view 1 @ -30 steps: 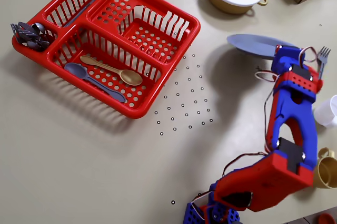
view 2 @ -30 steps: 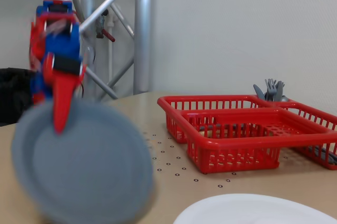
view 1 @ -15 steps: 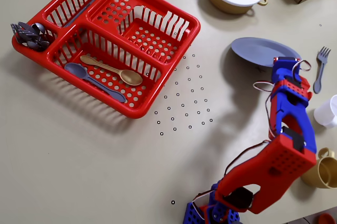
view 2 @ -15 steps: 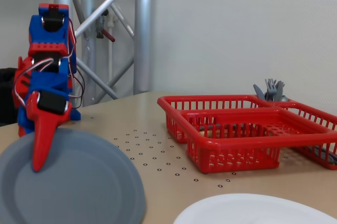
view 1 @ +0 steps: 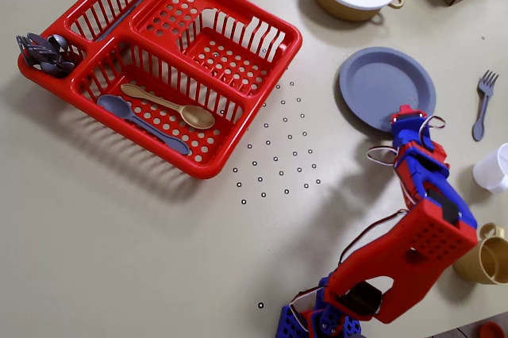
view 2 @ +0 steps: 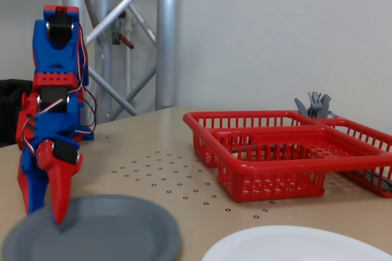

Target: Grasp the plate, place it on the cross drawn on the table.

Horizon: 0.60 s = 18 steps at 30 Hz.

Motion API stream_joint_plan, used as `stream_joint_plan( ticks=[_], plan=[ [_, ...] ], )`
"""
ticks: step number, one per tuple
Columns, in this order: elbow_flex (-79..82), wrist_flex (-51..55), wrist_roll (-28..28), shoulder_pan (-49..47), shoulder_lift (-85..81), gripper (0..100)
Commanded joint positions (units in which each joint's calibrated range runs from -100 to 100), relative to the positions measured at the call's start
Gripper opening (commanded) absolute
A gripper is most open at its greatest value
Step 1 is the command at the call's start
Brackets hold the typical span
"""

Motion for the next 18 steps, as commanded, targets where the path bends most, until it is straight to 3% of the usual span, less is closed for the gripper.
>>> stream_joint_plan(
  ticks=[1, 11, 18],
  plan=[
    [2.5, -1.7, 1.3, 0.4, -3.9, 22],
    [24.4, -4.0, 1.1, -3.1, -23.9, 23],
    [35.6, -4.0, -6.7, -13.8, -42.7, 16]
  ],
)
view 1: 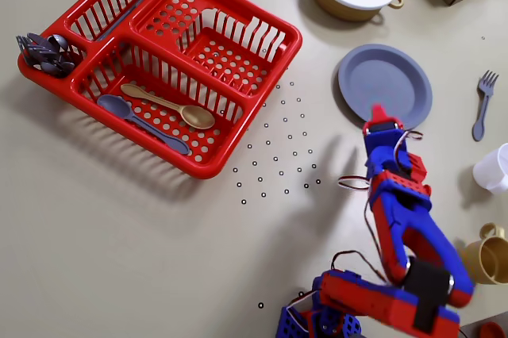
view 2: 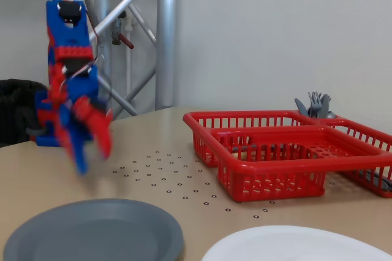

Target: Grasp the plate, place it on the cross drawn on the table.

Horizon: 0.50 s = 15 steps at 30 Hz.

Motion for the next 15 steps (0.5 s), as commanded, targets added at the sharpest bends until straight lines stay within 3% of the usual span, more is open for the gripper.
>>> stream_joint_plan(
  ticks=[1, 8, 15],
  plan=[
    [-0.5, -1.5, -4.5, -5.6, -9.2, 14],
    [-9.6, -1.5, -15.7, -18.9, -13.0, 0],
    [-17.0, -1.6, -22.3, -27.4, -17.3, 0]
  ],
)
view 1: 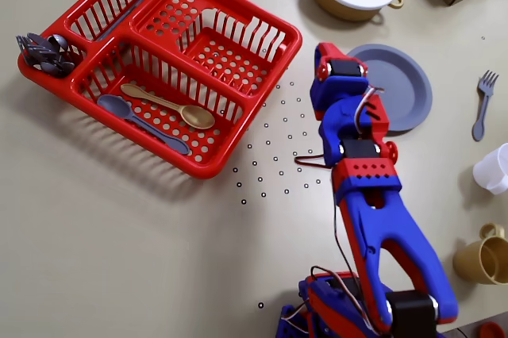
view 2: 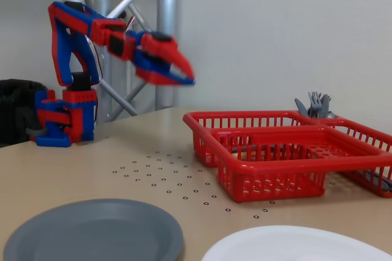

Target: Grasp the plate, place it on the cross drawn on the table.

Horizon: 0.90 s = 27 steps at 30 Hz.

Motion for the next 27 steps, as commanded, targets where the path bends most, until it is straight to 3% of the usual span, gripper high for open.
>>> stream_joint_plan(
  ticks=[1, 8, 19, 27],
  plan=[
    [-5.0, -1.6, -2.1, -2.8, -7.5, 0],
    [6.7, 8.2, -2.1, -7.3, -25.8, 0],
    [23.6, 41.1, 1.3, -9.8, -49.8, 0],
    [39.8, 48.0, 1.8, -9.5, -66.0, 0]
  ],
)
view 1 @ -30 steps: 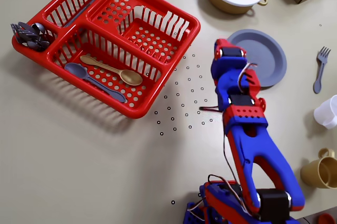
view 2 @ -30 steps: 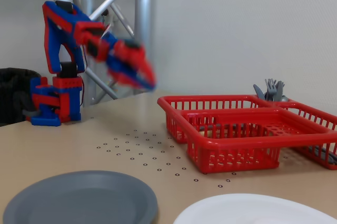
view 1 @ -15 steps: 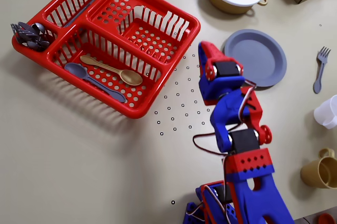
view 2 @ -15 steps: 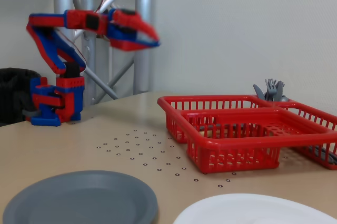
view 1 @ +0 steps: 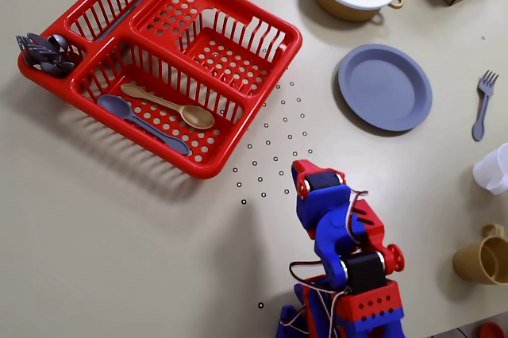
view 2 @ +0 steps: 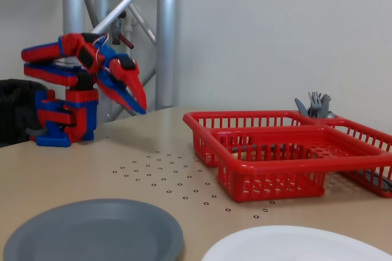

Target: Grasp the plate, place it on the cross drawn on the table.

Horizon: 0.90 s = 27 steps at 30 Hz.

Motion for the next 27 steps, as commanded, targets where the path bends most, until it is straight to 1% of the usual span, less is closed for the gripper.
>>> stream_joint_plan(
  ticks=[1, 2, 9, 14, 27],
  plan=[
    [2.9, 1.5, 0.0, -0.5, -6.2, 0],
    [4.4, 2.3, -0.1, -0.5, -8.1, 0],
    [10.1, 3.1, -1.9, 0.4, -8.1, 0],
    [15.1, 3.0, -0.6, 1.2, -8.1, 0],
    [15.4, 4.2, -1.1, 1.0, -8.0, 0]
  ],
)
